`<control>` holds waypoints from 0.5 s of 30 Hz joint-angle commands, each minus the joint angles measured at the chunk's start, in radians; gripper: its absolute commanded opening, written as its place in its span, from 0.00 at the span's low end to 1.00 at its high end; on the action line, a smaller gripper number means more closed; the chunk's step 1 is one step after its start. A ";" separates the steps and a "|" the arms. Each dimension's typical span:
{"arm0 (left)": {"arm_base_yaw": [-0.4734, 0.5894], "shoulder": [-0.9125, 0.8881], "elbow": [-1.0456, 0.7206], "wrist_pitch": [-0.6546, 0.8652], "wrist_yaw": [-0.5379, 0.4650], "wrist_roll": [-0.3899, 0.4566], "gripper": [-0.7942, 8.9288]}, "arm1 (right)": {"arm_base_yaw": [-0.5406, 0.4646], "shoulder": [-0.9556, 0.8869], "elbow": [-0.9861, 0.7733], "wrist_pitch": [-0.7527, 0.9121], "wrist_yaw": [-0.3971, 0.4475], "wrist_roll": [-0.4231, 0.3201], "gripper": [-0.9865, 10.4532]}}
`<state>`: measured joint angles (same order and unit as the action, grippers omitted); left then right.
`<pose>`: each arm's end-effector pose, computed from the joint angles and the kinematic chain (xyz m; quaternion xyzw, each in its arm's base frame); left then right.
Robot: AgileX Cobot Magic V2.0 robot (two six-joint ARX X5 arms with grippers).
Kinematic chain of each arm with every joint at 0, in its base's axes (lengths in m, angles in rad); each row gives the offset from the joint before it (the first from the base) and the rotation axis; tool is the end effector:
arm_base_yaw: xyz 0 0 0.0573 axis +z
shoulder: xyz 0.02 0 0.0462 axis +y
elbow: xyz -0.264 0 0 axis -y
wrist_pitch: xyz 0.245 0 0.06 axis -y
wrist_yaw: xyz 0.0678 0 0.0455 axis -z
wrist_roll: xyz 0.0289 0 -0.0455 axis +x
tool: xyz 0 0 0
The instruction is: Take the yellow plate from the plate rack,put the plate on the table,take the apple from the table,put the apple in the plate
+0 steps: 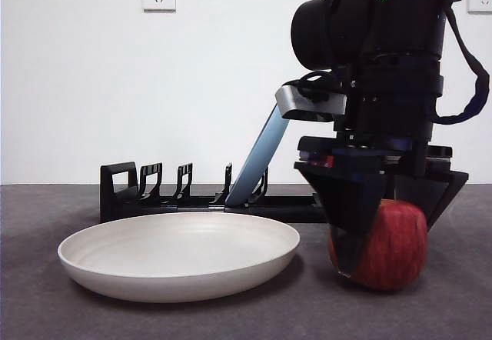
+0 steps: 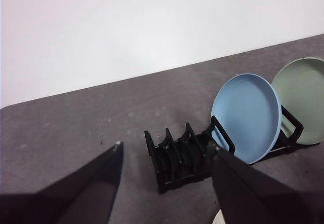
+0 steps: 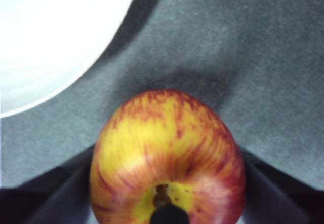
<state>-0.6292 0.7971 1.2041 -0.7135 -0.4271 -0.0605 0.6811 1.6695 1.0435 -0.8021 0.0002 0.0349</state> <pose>0.1093 -0.0648 0.4160 0.0472 0.1348 -0.0957 0.9851 0.2280 0.1848 0.1756 -0.2063 0.6216 0.2415 0.7161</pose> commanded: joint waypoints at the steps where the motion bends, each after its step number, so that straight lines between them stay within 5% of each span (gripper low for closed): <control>1: 0.003 -0.002 -0.005 0.001 0.002 0.011 0.37 | 0.003 0.006 0.001 0.011 -0.001 0.018 0.07; 8: 0.003 -0.002 -0.005 0.002 0.002 0.013 0.37 | 0.003 -0.103 0.057 0.011 -0.003 0.020 0.07; 12: 0.003 -0.002 -0.005 0.001 0.004 0.013 0.37 | 0.003 -0.157 0.169 0.035 -0.108 0.020 0.07; 15: 0.003 -0.002 -0.005 0.001 0.004 0.030 0.37 | 0.025 -0.147 0.241 0.076 -0.107 0.020 0.07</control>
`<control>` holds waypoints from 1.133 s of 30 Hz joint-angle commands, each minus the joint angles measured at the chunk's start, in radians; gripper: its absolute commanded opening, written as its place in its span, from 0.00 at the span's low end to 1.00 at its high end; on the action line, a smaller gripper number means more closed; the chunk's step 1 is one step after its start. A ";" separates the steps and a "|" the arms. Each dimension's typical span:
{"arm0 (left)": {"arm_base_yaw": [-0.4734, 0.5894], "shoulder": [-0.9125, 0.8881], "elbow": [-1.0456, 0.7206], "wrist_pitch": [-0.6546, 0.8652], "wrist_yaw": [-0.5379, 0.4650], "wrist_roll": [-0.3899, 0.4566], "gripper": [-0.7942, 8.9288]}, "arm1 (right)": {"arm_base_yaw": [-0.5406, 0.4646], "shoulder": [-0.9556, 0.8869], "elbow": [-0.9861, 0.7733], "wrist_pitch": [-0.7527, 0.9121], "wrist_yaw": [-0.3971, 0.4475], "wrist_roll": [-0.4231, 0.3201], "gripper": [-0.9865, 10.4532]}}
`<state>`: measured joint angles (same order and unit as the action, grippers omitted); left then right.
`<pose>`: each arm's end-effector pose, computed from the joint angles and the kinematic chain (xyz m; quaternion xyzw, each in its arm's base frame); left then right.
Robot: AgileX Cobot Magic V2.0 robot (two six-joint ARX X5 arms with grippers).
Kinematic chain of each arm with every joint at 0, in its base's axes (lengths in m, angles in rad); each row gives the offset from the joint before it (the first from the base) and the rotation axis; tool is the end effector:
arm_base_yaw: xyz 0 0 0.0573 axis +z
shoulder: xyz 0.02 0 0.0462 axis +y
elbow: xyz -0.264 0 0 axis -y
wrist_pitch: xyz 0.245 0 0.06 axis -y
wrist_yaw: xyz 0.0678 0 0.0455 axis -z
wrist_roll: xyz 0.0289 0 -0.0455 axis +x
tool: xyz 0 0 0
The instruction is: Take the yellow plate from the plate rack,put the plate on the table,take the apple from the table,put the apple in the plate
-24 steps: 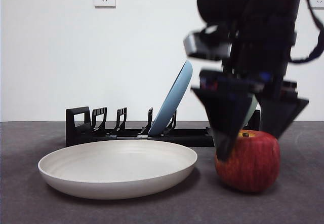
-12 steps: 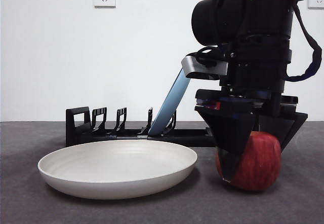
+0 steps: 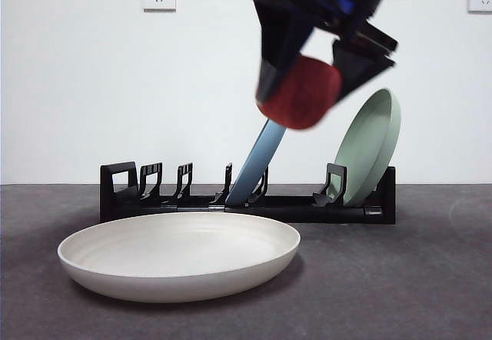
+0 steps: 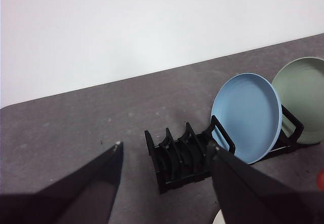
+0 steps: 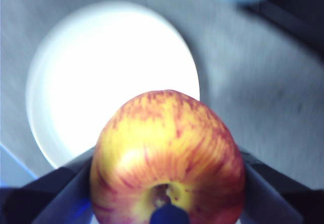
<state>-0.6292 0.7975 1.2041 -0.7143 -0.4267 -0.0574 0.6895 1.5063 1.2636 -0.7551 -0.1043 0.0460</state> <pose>0.1094 -0.0648 0.4159 0.0490 0.1352 -0.0960 0.9849 0.2354 0.1980 0.2852 -0.1193 0.4658 0.3288 0.8128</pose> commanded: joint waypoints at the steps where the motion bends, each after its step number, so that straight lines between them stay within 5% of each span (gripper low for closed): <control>1: 0.003 -0.002 -0.005 0.002 0.004 0.035 0.37 | 0.031 0.024 0.037 0.042 -0.002 0.009 0.07; 12: 0.003 -0.002 -0.005 0.002 0.005 0.055 0.37 | 0.192 0.302 0.252 0.039 0.003 0.004 0.07; 25: 0.003 -0.002 -0.005 -0.063 0.005 0.055 0.37 | 0.202 0.546 0.262 -0.012 0.032 -0.014 0.08; 31: 0.003 -0.002 -0.005 -0.080 0.005 0.055 0.37 | 0.204 0.546 0.262 -0.013 0.034 -0.014 0.41; 34: 0.003 -0.001 -0.005 -0.080 0.005 0.055 0.37 | 0.205 0.546 0.262 -0.013 0.035 -0.014 0.48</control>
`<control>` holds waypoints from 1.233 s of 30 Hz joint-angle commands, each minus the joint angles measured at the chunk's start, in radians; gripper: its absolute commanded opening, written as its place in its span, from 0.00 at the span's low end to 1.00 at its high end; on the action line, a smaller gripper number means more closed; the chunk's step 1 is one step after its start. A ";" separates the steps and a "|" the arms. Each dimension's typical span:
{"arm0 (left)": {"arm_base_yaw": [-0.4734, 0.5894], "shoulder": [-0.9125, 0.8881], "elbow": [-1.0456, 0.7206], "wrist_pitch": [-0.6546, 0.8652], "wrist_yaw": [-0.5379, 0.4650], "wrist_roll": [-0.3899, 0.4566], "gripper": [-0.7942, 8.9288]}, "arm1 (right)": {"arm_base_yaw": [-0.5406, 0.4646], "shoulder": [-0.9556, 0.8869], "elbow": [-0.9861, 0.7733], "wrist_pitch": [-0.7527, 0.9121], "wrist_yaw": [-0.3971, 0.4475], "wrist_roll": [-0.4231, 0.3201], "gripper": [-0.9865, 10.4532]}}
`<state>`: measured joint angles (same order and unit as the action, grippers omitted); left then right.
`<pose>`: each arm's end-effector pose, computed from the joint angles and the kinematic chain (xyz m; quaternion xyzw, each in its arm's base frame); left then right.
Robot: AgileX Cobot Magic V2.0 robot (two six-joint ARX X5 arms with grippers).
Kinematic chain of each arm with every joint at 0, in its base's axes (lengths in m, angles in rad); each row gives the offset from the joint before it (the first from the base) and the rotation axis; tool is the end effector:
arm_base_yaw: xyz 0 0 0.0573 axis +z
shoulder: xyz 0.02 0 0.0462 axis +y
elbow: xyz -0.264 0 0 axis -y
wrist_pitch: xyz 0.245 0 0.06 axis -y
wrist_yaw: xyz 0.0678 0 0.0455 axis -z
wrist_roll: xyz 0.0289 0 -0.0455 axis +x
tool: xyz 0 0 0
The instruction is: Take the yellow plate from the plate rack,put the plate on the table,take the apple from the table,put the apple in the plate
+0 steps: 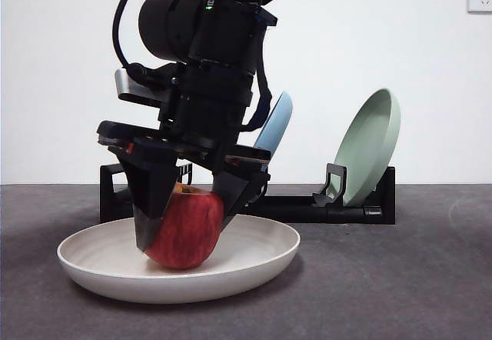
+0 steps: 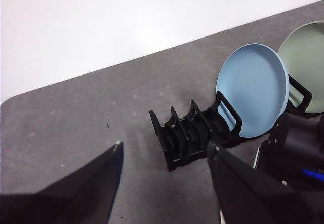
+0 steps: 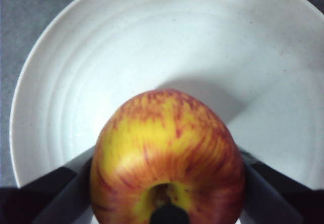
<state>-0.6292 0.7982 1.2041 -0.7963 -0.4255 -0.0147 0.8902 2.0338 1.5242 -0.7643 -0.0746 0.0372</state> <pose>0.1074 -0.0634 0.4086 0.0904 0.1683 -0.0985 0.9766 0.2559 0.3195 0.1802 -0.2226 0.5528 0.3627 0.7164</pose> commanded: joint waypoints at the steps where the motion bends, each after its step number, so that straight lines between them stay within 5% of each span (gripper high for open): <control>1: 0.003 -0.002 -0.005 0.001 0.005 0.012 0.37 | 0.004 0.019 0.001 -0.004 0.006 -0.005 0.48; 9: 0.003 0.002 -0.005 -0.021 0.008 0.011 0.37 | 0.004 0.018 0.001 -0.004 0.006 -0.005 0.56; 20: 0.003 0.040 -0.005 -0.023 0.024 0.007 0.37 | -0.011 -0.120 0.005 -0.008 0.006 -0.021 0.56; 31: 0.003 0.127 -0.005 0.038 0.213 0.018 0.37 | -0.127 -0.459 0.005 -0.012 0.006 -0.040 0.54; 33: 0.003 0.145 -0.005 0.055 0.258 0.025 0.33 | -0.163 -0.522 0.005 -0.016 0.006 -0.040 0.41; 37: 0.003 0.171 -0.005 0.083 0.303 0.047 0.07 | -0.234 -0.622 0.005 -0.046 0.006 -0.042 0.09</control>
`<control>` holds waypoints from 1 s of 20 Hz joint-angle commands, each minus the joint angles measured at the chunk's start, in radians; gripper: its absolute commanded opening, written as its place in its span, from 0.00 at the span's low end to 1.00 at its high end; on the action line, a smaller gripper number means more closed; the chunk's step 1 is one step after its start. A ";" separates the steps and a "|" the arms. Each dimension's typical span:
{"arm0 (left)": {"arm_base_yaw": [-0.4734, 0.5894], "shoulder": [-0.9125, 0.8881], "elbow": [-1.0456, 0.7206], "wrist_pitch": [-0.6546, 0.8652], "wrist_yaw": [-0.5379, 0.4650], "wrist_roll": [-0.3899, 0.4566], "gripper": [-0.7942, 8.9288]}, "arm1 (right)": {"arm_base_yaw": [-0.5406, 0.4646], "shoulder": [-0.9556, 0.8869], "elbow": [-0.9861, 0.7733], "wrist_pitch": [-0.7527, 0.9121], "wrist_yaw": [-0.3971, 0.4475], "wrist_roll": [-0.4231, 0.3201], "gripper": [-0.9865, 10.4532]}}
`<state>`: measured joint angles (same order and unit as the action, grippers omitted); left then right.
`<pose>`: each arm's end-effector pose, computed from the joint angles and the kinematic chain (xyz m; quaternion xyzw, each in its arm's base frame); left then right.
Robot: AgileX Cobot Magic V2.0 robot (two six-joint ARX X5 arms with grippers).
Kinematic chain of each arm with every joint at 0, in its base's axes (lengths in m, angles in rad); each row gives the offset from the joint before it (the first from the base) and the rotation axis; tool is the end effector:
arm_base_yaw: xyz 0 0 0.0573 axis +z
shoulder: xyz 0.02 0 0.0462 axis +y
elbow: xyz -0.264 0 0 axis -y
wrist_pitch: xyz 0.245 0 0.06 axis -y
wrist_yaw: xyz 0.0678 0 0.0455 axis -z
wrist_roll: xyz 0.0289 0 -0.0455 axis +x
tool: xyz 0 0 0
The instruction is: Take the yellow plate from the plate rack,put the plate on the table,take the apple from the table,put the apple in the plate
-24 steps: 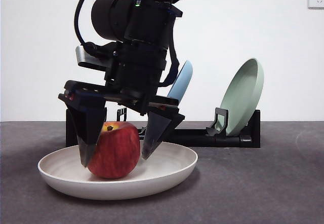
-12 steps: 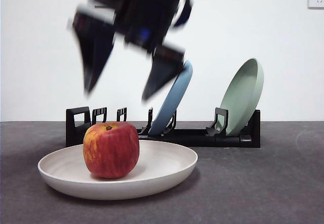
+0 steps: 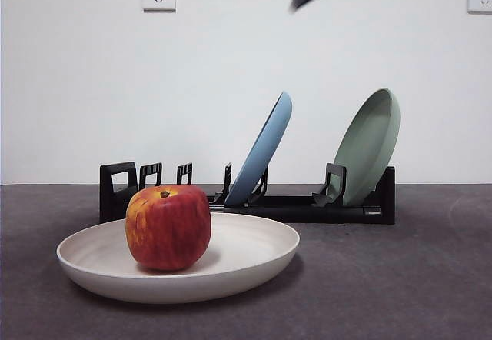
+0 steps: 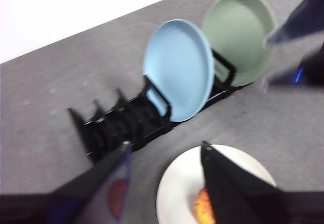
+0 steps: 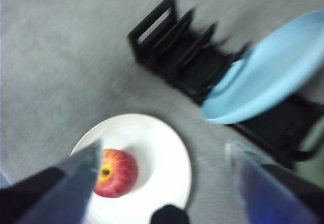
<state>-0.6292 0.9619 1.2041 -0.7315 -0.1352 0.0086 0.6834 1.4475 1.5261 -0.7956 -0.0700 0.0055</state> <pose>0.1459 -0.1014 0.3917 0.0944 0.2237 -0.2382 0.9404 0.2313 0.1909 0.3811 -0.1035 0.3354 0.3435 0.8711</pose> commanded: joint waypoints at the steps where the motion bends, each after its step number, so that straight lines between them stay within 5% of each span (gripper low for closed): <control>1: 0.003 0.013 -0.005 0.026 0.013 0.024 0.07 | -0.047 -0.058 0.003 -0.026 0.001 -0.019 0.07; 11: 0.003 0.035 -0.006 0.114 0.013 0.076 0.07 | -0.179 -0.292 -0.116 -0.019 0.002 -0.020 0.08; 16: 0.002 0.005 -0.052 0.125 0.014 0.074 0.07 | -0.177 -0.472 -0.426 0.173 0.003 0.073 0.08; 20: 0.002 -0.100 -0.216 0.186 0.010 0.048 0.07 | -0.157 -0.645 -0.706 0.283 0.089 0.159 0.08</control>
<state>-0.6292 0.8722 1.0096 -0.5545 -0.1238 0.0669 0.5209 0.8120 0.8520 -0.5228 0.0147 0.1261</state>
